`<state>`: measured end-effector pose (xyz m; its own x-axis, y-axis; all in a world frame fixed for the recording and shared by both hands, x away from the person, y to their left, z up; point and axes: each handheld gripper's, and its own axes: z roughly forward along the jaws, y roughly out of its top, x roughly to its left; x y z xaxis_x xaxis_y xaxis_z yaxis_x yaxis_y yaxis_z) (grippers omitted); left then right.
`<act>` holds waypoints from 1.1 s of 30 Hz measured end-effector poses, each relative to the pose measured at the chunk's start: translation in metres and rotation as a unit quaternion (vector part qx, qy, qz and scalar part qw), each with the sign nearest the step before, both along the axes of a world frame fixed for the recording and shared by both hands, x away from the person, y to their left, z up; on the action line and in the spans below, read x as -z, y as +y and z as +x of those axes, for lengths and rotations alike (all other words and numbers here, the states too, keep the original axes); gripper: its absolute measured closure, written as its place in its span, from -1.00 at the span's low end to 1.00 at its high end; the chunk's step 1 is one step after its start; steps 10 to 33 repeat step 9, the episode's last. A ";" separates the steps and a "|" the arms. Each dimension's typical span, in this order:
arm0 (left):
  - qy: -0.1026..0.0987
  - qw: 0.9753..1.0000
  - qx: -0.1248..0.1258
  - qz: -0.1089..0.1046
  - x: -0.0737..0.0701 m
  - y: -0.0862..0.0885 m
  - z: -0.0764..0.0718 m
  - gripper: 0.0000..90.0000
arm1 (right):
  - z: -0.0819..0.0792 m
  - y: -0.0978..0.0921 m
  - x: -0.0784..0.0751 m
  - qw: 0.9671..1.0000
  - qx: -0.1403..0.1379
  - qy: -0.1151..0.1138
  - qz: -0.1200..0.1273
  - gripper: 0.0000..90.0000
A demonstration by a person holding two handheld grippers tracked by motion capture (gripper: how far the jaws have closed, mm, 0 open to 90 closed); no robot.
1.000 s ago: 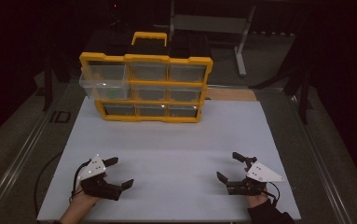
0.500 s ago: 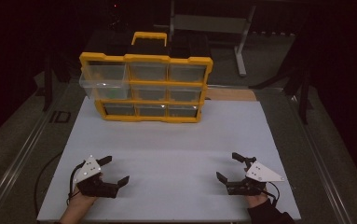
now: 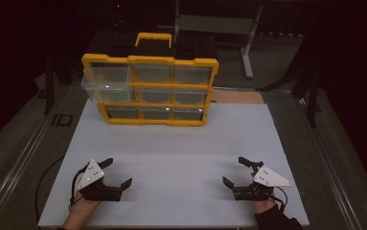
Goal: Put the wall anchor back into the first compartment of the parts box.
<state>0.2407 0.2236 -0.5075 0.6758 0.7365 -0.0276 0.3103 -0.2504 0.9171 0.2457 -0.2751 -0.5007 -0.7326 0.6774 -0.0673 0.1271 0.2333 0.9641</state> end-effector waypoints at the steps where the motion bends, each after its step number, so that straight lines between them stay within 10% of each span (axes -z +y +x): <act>1: -0.001 1.000 -0.002 0.000 0.000 0.000 0.000 -1.00 | 0.000 0.000 0.000 1.000 0.000 0.000 0.000 -0.81; 33: 0.004 1.000 -0.004 -0.002 0.000 0.000 0.000 -1.00 | 0.001 0.000 0.001 1.000 -0.001 0.001 -0.002 -0.81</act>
